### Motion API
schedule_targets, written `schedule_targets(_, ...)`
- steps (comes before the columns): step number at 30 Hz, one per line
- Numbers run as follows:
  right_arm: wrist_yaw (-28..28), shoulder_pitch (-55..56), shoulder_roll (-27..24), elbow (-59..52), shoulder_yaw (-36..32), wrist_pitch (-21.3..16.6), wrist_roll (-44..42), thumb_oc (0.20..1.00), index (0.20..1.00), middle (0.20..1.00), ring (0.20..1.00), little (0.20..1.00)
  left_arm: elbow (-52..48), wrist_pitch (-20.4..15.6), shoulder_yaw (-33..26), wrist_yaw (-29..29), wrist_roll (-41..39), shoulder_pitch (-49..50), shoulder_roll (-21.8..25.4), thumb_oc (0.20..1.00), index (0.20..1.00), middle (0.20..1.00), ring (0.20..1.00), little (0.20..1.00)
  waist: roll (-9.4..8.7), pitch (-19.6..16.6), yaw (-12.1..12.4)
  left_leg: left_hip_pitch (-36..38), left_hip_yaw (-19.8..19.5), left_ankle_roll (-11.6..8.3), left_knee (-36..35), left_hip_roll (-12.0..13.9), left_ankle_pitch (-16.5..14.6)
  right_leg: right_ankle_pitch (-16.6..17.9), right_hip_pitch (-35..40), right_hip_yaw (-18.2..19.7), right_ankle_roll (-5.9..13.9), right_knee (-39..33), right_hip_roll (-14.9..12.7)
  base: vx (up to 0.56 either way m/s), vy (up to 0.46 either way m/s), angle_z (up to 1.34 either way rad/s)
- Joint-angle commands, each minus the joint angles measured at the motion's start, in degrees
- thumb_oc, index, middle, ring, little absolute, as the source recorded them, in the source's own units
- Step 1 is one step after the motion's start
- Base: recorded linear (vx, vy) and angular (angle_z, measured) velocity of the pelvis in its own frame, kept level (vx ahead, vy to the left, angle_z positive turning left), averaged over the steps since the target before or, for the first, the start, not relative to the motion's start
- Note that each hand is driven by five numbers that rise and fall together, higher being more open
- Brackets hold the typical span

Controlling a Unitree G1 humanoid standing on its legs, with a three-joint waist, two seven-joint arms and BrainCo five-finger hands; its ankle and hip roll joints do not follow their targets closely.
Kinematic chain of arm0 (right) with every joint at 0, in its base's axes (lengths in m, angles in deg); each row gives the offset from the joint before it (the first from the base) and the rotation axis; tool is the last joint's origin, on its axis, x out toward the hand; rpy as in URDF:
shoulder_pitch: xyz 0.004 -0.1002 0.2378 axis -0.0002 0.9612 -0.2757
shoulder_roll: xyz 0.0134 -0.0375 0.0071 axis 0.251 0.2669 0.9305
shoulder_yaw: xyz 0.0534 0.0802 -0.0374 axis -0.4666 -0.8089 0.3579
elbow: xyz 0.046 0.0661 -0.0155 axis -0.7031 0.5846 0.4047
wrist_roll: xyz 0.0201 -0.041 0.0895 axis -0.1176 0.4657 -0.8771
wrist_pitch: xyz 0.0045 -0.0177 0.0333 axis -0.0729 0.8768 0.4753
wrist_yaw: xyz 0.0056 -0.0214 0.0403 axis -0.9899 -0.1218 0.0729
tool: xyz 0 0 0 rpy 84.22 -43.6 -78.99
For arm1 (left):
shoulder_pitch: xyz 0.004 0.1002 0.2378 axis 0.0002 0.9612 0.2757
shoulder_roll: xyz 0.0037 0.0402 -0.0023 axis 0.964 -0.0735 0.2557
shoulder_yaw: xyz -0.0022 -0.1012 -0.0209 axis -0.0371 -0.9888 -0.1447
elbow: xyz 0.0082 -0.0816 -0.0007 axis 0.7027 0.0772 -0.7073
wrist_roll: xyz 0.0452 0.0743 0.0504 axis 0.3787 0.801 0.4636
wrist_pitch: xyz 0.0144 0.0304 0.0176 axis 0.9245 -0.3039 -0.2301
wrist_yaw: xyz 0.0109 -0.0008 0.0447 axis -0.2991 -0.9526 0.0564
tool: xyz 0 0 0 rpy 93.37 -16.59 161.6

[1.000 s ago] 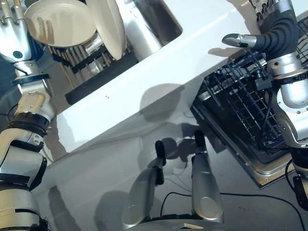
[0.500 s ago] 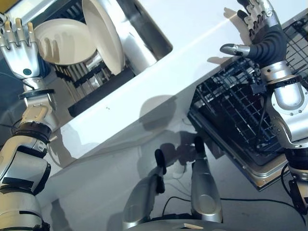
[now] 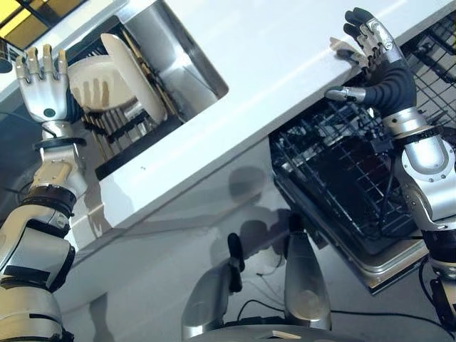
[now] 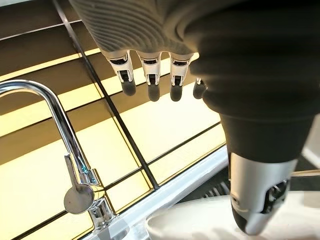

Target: Pick up plates and place into dishwasher.

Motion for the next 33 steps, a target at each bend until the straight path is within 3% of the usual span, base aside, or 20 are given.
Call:
schedule_targets(1,1.85,4.26,0.93,2.34,-0.12,0.25,-0.12,1.000,1.000,1.000,1.000,1.000,0.01,-0.26,-2.13,1.46,0.22,3.56,2.67,1.000,1.000,1.000,1.000,1.000,-2.24,-3.47,0.72,-2.31,-3.82,0.43,11.23,-3.48,4.79,7.79,6.42,-2.41,0.79,-9.75,1.45,0.21,0.181,-0.15)
schedule_targets(2,2.61,4.62,1.71,2.45,-0.02,0.28,0.76,1.000,1.000,1.000,1.000,1.000,-0.64,-0.78,-3.01,2.20,0.61,5.28,2.61,1.000,1.000,1.000,1.000,1.000,-2.01,-3.63,1.11,-1.09,-4.69,0.50,8.23,-2.55,5.69,6.89,6.81,-1.92,0.74,-8.67,2.01,0.27,0.283,-0.38)
schedule_targets(5,3.86,5.12,2.95,2.12,0.64,1.06,2.32,1.000,1.000,1.000,1.000,1.000,-1.69,-2.41,-4.51,3.16,-0.71,10.02,2.75,1.000,1.000,1.000,1.000,1.000,0.14,-4.89,2.64,1.30,-7.99,-1.22,-5.54,2.75,14.60,3.03,8.54,-0.01,1.02,-6.10,4.24,0.30,0.369,-0.49)
schedule_targets(6,3.71,4.59,2.89,1.88,1.06,1.69,2.44,1.000,1.000,1.000,1.000,1.000,-1.03,-3.00,-4.58,3.47,-0.90,10.43,2.55,1.000,1.000,1.000,1.000,1.000,0.55,-5.10,2.89,1.29,-8.27,-1.63,-7.51,3.79,16.27,1.88,9.21,0.56,0.98,-5.71,4.25,0.26,0.359,-0.41)
schedule_targets(7,4.04,3.49,2.42,2.24,1.41,2.36,2.01,1.000,1.000,1.000,1.000,1.000,0.44,-4.75,-4.42,3.53,-1.07,11.04,2.77,1.000,1.000,1.000,1.000,1.000,0.98,-5.90,2.83,2.85,-7.79,-1.25,-8.72,3.30,12.74,1.16,8.95,1.01,0.86,-5.16,3.79,0.22,0.343,-0.40)
schedule_targets(9,5.01,3.21,1.07,2.57,1.28,2.10,0.54,1.000,1.000,1.000,1.000,1.000,1.74,-6.47,-4.48,4.53,-0.14,11.16,3.06,1.000,1.000,1.000,1.000,1.000,1.70,-6.97,2.71,3.98,-6.50,-1.56,-10.31,3.25,10.20,0.08,8.35,1.29,1.36,-3.65,2.76,0.18,0.306,-0.32)
schedule_targets(13,6.02,6.72,-1.30,2.97,-1.54,1.39,-0.97,1.000,1.000,1.000,1.000,1.000,5.15,-12.97,-6.15,2.98,1.00,12.77,2.76,1.000,1.000,1.000,1.000,1.000,2.74,-7.45,2.11,4.76,-5.60,-1.92,-7.99,0.18,6.41,0.91,9.54,1.93,2.59,-4.47,0.05,0.19,0.263,-0.22)
schedule_targets(19,6.67,6.60,-3.54,1.08,-2.61,4.81,-1.89,1.000,1.000,1.000,1.000,1.000,6.86,-15.75,-5.56,2.90,-3.23,13.76,0.31,1.000,1.000,1.000,1.000,1.000,3.99,-6.78,0.69,6.31,-4.66,-0.88,-8.21,-1.80,4.64,3.97,8.53,4.10,3.80,-6.50,-1.01,0.16,0.231,0.00)
schedule_targets(22,5.02,3.32,-3.86,1.12,-0.91,6.21,-1.74,1.000,1.000,1.000,1.000,1.000,7.33,-14.52,-3.80,3.18,-5.50,11.25,-1.07,1.000,1.000,1.000,1.000,1.000,3.76,-5.87,0.13,5.18,-3.50,-0.44,-7.86,-2.06,4.13,5.66,6.93,5.35,4.36,-8.08,-0.94,0.02,0.117,-0.06)
schedule_targets(33,3.03,-0.94,-2.70,3.44,1.67,5.12,1.03,1.000,1.000,1.000,1.000,1.000,11.14,-14.41,-0.96,2.83,-9.36,5.61,-2.89,1.000,1.000,1.000,1.000,1.000,2.24,-3.54,0.07,0.07,-2.06,0.64,-4.71,-2.61,3.71,9.45,2.74,6.81,5.32,-10.19,-1.22,0.01,0.053,-0.07)
